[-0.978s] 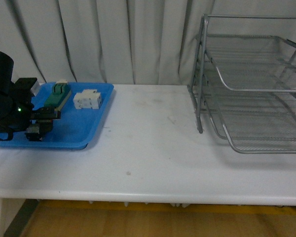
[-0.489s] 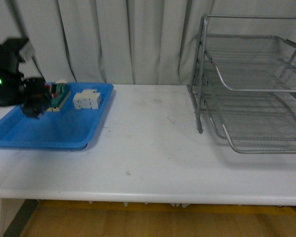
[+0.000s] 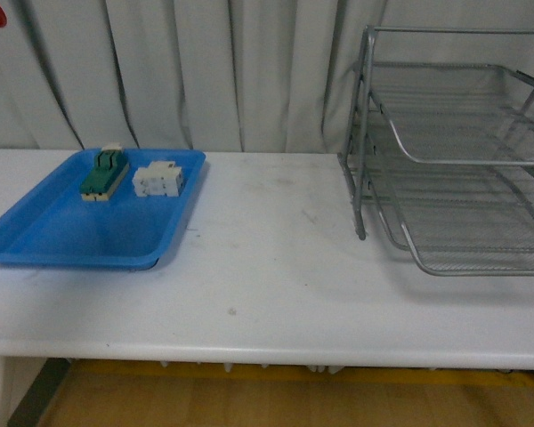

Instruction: Place button on rack with both arms

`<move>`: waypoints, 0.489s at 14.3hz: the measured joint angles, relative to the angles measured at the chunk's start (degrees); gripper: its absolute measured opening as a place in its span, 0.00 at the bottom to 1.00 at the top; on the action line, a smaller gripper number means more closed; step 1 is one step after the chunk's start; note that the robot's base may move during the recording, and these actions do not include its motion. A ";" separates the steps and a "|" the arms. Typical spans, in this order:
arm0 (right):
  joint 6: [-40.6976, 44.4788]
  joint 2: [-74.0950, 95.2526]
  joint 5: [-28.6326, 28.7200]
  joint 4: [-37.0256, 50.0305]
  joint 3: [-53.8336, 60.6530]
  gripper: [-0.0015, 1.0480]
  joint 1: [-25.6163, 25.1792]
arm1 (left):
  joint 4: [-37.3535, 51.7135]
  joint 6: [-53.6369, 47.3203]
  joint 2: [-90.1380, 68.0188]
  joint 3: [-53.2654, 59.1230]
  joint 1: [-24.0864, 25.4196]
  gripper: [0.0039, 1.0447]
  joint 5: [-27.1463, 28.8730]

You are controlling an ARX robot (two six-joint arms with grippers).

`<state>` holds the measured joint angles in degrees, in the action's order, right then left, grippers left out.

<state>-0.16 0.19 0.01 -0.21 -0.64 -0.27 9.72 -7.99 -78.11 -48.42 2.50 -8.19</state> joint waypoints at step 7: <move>0.00 0.00 0.02 0.02 0.00 0.94 0.00 | -0.52 0.00 -1.11 0.61 0.07 0.35 0.00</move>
<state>-0.16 0.19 0.03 -0.19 -0.64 -0.27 9.19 -7.99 -79.22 -47.81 2.57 -8.19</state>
